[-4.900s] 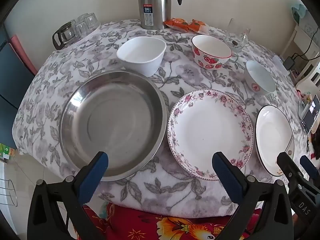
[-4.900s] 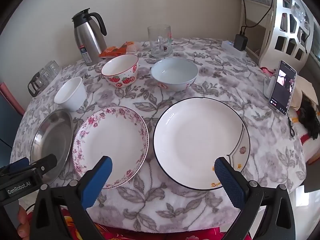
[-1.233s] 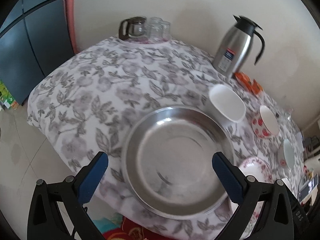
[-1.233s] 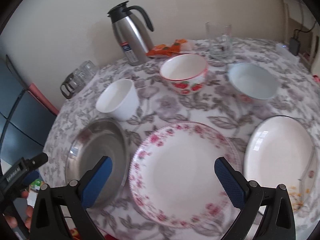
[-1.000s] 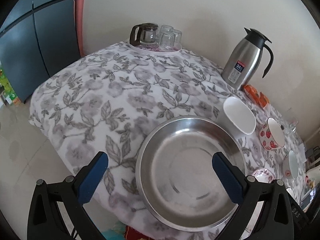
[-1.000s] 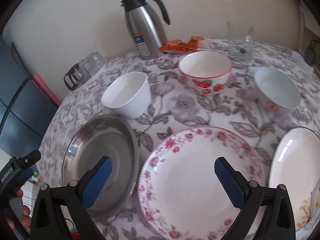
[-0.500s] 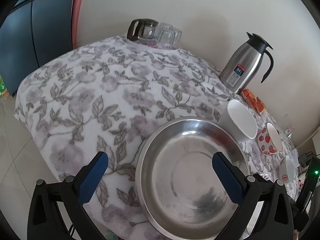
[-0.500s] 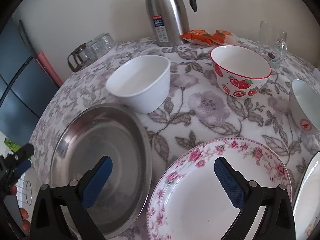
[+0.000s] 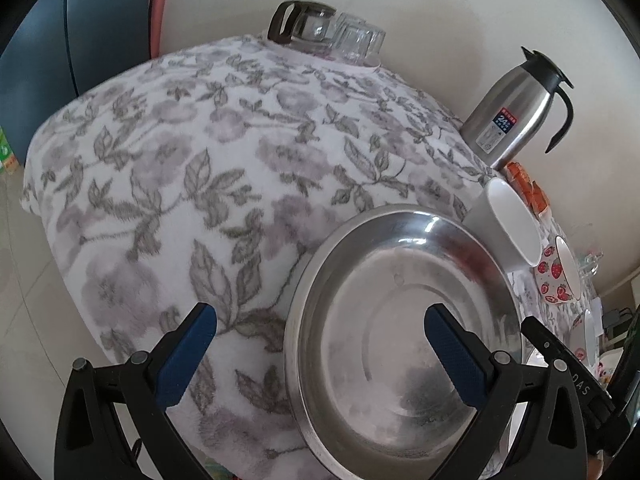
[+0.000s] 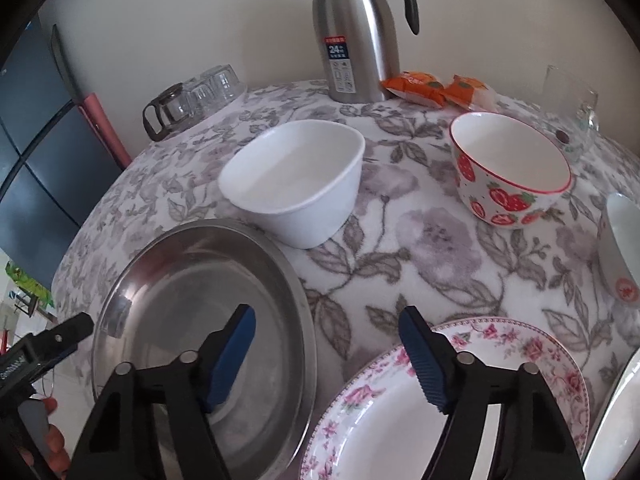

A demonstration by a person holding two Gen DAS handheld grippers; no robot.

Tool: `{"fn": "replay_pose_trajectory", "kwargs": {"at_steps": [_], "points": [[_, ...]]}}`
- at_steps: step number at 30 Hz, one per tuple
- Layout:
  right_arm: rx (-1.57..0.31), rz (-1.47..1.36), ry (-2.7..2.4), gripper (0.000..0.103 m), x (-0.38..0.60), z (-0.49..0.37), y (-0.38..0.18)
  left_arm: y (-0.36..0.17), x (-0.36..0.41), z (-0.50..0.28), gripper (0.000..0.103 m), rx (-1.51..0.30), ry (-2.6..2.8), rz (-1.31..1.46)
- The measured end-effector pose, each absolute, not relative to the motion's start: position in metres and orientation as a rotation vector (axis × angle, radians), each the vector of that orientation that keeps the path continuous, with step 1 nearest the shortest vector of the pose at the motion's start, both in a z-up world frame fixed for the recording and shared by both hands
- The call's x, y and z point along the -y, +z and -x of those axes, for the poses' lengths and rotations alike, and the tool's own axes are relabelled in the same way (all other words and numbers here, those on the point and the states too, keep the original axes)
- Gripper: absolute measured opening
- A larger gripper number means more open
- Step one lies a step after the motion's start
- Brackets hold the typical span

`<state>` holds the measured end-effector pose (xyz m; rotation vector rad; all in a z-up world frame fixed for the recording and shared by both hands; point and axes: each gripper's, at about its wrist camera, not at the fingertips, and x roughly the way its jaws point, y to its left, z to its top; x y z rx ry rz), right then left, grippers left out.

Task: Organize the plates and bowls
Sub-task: 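Move the left gripper to the rim of the large steel basin, then close the left gripper on the steel basin rim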

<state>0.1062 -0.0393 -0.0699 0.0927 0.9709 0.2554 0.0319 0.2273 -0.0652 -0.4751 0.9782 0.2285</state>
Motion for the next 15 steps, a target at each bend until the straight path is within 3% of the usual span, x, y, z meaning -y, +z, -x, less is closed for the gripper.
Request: {"fn": "replay_pose_trajectory", "kwargs": {"at_steps": [3,8,10,15], "points": [[-0.991,-0.096,0.279,0.064,0.036,-0.108,-0.075,-0.071,-0.229,-0.033,0.101,-0.995,0.217,0.497],[-1.027,-0.12,0.298,0.047,0.036,-0.109,-0.082,-0.079,-0.229,-0.036,0.083,-1.027,0.196,0.526],[-1.037,-0.125,0.304,0.036,0.036,-0.108,-0.084,-0.084,-0.229,-0.037,0.074,-1.043,0.186,0.541],[-1.057,-0.115,0.328,0.024,0.033,-0.106,-0.086,-0.095,-0.23,-0.039,0.055,-1.087,0.175,0.572]]}}
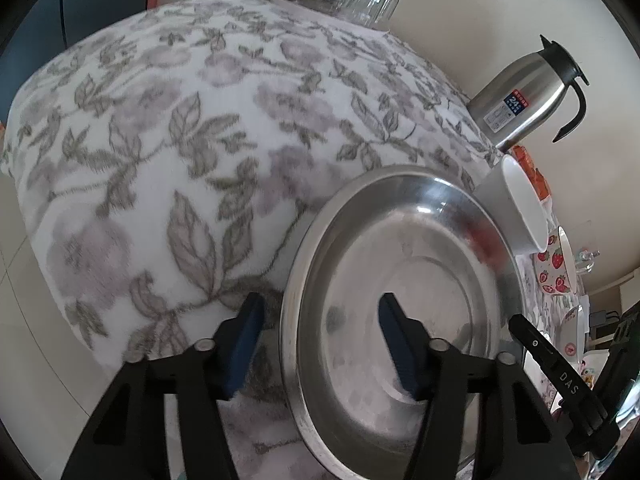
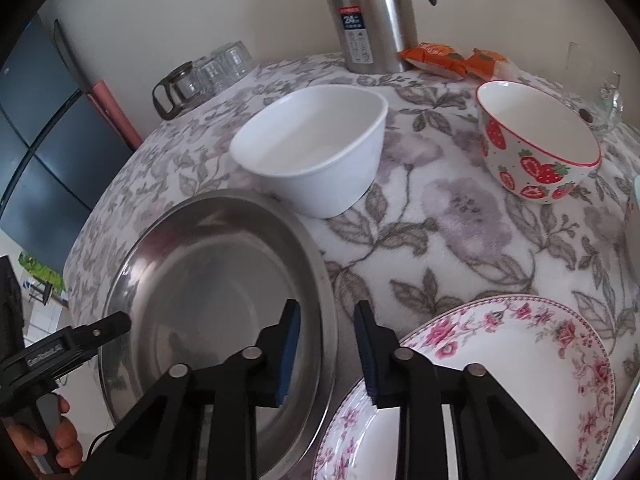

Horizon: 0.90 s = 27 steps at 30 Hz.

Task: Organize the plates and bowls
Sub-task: 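Close the left gripper on the steel basin rim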

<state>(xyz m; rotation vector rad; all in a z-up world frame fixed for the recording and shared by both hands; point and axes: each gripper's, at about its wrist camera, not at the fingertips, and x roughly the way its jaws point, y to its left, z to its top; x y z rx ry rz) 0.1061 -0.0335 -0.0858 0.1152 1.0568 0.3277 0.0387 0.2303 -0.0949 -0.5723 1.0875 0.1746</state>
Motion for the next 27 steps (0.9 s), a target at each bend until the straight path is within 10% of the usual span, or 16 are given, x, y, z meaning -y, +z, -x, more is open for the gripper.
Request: {"fn": "replay_pose_trajectory", "kwargs": {"at_steps": [5,27], "points": [[-1.056,-0.093,0.35,0.018,0.031,-0.102,-0.082,-0.096,-0.23,-0.037,0.037,-1.091,0.176,0.576],[-0.934,-0.082,0.365,0.017,0.049,-0.062,-0.024,-0.018,-0.213,-0.012,0.035,-0.96,0.173,0.511]]}}
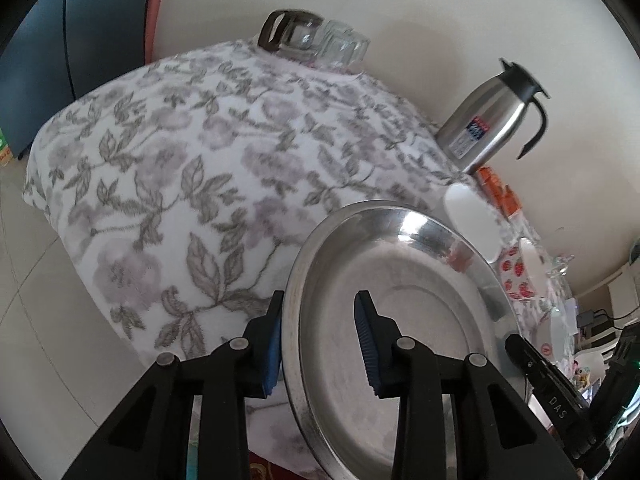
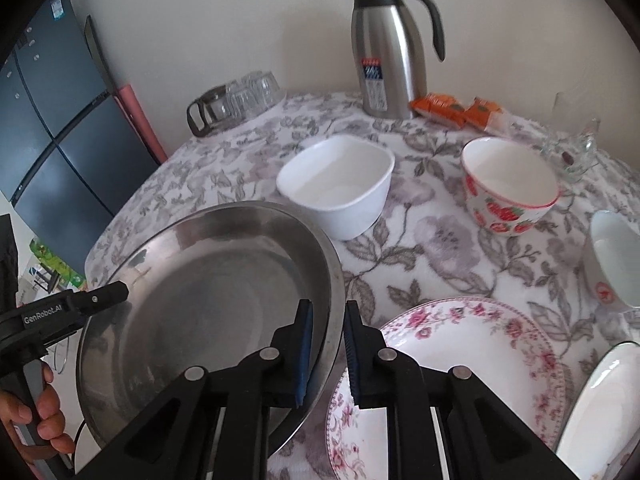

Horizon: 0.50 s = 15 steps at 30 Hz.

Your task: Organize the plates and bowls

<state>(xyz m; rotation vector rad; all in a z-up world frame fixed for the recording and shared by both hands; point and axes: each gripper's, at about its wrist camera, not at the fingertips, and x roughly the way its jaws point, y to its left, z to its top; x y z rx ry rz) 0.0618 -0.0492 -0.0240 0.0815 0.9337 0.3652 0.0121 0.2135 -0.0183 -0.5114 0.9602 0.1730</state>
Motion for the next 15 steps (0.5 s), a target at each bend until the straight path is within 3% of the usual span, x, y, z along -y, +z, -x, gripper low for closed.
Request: {"fn": "replay_pose_trajectory", "kwargs": {"at_steps": [15], "points": [[-0.785,-0.136,0.206,0.017,0.124,-0.028,0.025,0.045,-0.138,-0.021,0.035,-0.89,0.049,0.431]]}}
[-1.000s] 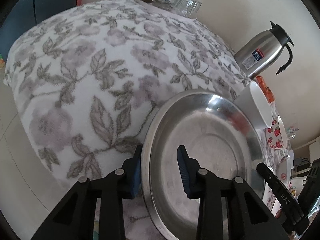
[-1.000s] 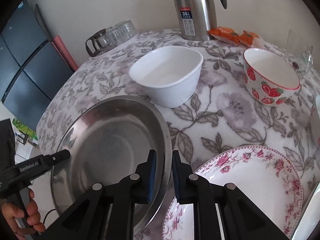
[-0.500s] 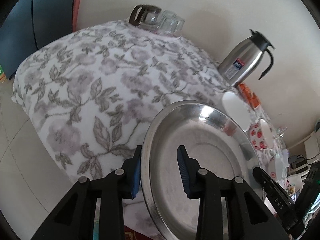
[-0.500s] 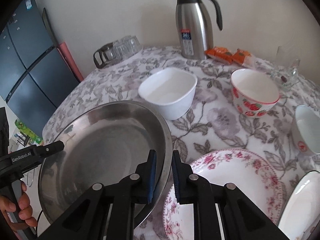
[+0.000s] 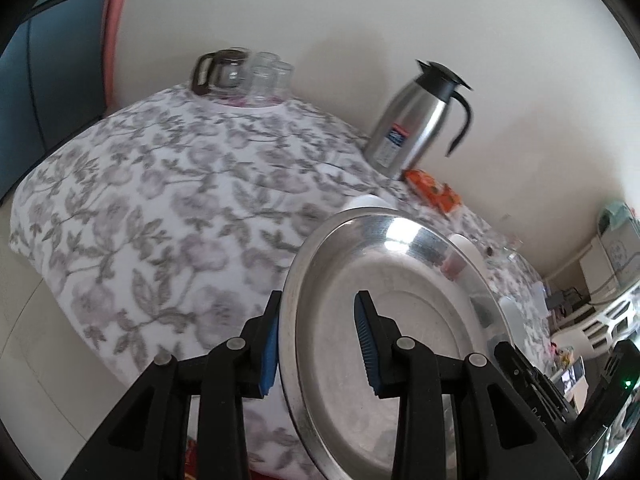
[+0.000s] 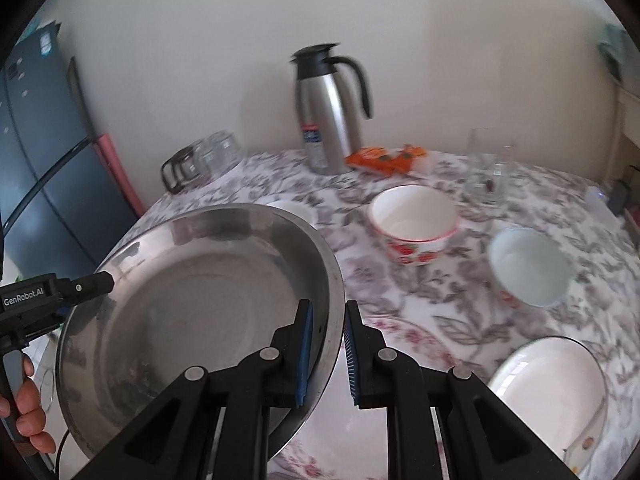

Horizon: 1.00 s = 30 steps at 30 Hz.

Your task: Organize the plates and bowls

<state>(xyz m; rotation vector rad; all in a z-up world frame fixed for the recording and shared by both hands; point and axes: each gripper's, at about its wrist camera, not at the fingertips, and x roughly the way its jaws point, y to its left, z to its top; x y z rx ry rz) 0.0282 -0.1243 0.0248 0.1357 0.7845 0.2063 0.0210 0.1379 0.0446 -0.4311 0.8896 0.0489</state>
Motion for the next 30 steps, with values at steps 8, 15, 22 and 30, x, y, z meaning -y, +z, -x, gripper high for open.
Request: {"fn": "replay_pose_trajectory", "kwargs": {"at_steps": [8,15,22,30], "points": [[-0.785,-0.207,0.079,0.017,0.18,-0.017,0.025,0.043,-0.078,-0.037,0.035,-0.933,-0.029,0.379],[-0.795,-0.242,-0.014,0.017,0.214,-0.007,0.02,0.039,-0.036,-0.048,0.035,-0.964,-0.066,0.303],[-0.831,-0.261,-0.11,0.017,0.241,0.0,0.007,0.027,-0.002,-0.057,0.035,-0.996,-0.108,0.257],[-0.907,-0.227,-0.147,0.017,0.245,-0.006,-0.012,-0.001,0.008,-0.061,0.035,-1.053,-0.109,0.231]]}}
